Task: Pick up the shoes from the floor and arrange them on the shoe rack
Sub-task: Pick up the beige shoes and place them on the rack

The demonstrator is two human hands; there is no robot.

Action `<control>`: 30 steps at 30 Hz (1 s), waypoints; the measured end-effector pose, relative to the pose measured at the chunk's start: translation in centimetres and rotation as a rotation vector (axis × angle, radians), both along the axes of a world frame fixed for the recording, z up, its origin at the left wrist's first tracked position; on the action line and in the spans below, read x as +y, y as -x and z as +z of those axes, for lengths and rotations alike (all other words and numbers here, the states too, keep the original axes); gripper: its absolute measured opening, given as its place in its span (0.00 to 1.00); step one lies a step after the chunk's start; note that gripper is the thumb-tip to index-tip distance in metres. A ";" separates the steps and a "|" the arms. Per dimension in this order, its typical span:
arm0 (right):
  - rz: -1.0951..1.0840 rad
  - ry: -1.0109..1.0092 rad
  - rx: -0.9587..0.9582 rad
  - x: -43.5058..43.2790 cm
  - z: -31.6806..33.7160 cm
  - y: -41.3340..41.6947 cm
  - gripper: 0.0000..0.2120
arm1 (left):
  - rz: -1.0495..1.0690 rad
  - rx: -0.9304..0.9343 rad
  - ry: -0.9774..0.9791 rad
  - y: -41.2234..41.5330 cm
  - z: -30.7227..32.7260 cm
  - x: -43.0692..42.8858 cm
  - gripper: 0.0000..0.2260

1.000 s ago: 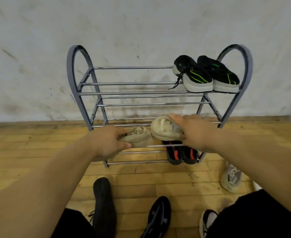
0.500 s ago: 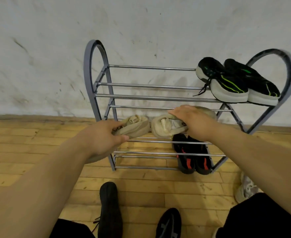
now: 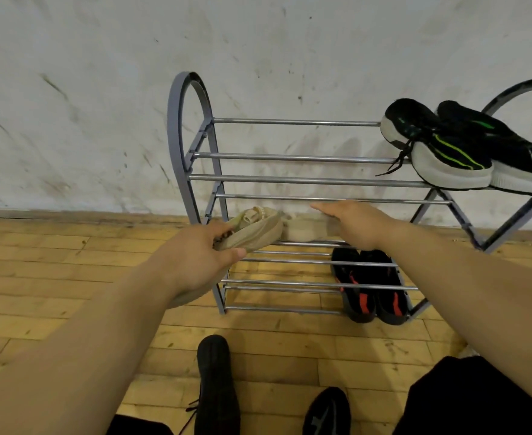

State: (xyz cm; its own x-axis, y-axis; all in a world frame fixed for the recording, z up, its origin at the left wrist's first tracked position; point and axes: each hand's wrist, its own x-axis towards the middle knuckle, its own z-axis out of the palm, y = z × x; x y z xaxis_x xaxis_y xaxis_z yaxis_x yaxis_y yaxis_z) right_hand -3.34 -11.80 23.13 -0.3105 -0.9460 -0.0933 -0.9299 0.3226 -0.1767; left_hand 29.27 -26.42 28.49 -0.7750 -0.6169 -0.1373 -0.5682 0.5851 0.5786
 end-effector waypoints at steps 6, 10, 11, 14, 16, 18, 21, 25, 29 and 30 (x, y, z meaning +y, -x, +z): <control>-0.113 -0.016 -0.183 2.2 -0.9 -0.7 0.30 | -0.047 0.015 -0.031 0.2 -0.2 0.2 0.28; -0.172 0.034 -0.298 3.6 0.5 -2.7 0.32 | -0.084 -0.007 -0.004 0.1 -0.4 0.5 0.29; -0.167 0.057 -0.366 3.9 1.0 -3.5 0.34 | -0.101 -0.017 0.010 0.0 -0.4 0.6 0.29; -0.110 0.114 -0.598 4.3 2.8 -6.4 0.36 | -0.183 -0.042 0.039 0.0 -0.2 1.3 0.29; -0.057 0.135 -0.725 4.2 3.9 -8.3 0.35 | -0.253 -0.066 0.068 0.2 0.0 1.8 0.30; -0.026 0.121 -0.757 4.1 4.2 -9.3 0.35 | -0.327 -0.077 0.082 0.6 0.2 2.1 0.31; -0.019 0.017 -0.749 4.8 4.2 -9.0 0.39 | -0.411 -0.068 0.118 1.4 0.1 2.4 0.31; 0.013 -0.088 -0.676 6.6 5.3 -8.6 0.44 | -0.474 -0.029 0.227 2.5 0.1 3.2 0.30; -0.038 0.081 -0.538 7.3 5.3 -8.3 0.43 | -0.435 0.035 0.350 3.8 0.2 3.4 0.31; -0.083 0.160 -0.538 7.6 5.1 -8.0 0.40 | -0.395 0.064 0.362 4.2 0.2 3.4 0.32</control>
State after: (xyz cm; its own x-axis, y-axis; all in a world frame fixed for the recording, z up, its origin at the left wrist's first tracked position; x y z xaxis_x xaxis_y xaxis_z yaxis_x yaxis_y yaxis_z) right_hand 4.66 -4.22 28.25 -0.3329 -0.9357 -0.1168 -0.6680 0.3214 -0.6711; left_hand 25.08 -23.00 28.70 -0.9573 -0.2761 0.0855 -0.2348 0.9155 0.3267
